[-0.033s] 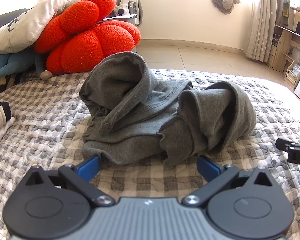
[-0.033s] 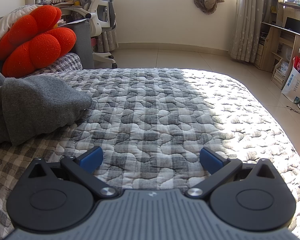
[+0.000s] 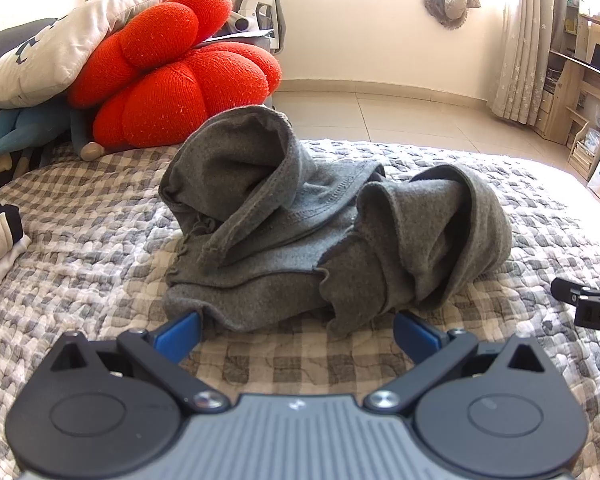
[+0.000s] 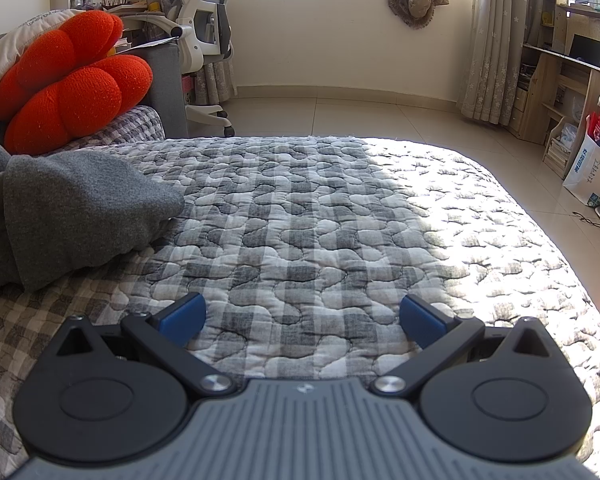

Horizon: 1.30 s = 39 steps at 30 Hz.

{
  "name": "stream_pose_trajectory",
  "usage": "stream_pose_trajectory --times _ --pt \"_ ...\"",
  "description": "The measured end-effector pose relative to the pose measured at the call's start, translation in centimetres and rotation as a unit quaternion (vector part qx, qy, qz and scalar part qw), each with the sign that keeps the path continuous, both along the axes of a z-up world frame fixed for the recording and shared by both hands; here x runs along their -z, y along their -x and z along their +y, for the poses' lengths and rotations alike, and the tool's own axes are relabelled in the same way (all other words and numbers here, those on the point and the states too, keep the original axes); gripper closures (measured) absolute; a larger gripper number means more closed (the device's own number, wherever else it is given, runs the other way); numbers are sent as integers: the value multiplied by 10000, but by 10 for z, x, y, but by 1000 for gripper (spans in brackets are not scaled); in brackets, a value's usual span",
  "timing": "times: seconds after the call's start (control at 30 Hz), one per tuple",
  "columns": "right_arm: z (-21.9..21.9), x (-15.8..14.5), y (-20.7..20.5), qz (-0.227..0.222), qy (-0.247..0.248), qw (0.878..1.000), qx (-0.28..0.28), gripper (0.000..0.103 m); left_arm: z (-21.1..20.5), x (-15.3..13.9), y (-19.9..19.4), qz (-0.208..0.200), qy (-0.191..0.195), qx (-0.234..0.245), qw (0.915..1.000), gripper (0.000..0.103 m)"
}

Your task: Fold clothes

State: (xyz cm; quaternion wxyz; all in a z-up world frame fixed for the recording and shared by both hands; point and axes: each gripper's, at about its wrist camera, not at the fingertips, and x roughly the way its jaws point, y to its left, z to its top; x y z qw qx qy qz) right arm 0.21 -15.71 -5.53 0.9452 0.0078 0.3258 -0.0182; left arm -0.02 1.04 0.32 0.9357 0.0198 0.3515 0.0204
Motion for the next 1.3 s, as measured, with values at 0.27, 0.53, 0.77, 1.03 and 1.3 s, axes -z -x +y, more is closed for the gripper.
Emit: stream_pose_trajectory --times 0.27,0.53,0.77,1.03,1.3 --pt "11 -8 -12 418 -170 9987 240 0 71 -22 1 -525 687 -884 9923 0" --pt "60 -38 -4 -263 -623 9953 -688 0 91 -16 -7 -377 1289 -662 9887 1" --pt "126 -48 -30 -183 -450 9822 -1814 32 93 0 -17 -11 1866 -101 9824 32" --pt "90 -109 18 -1646 -195 9786 -1222 100 125 -31 5 -1026 3261 298 9393 91" --pt "22 -160 69 -2441 -464 9639 -960 91 106 -66 29 -1947 3721 1285 8984 92"
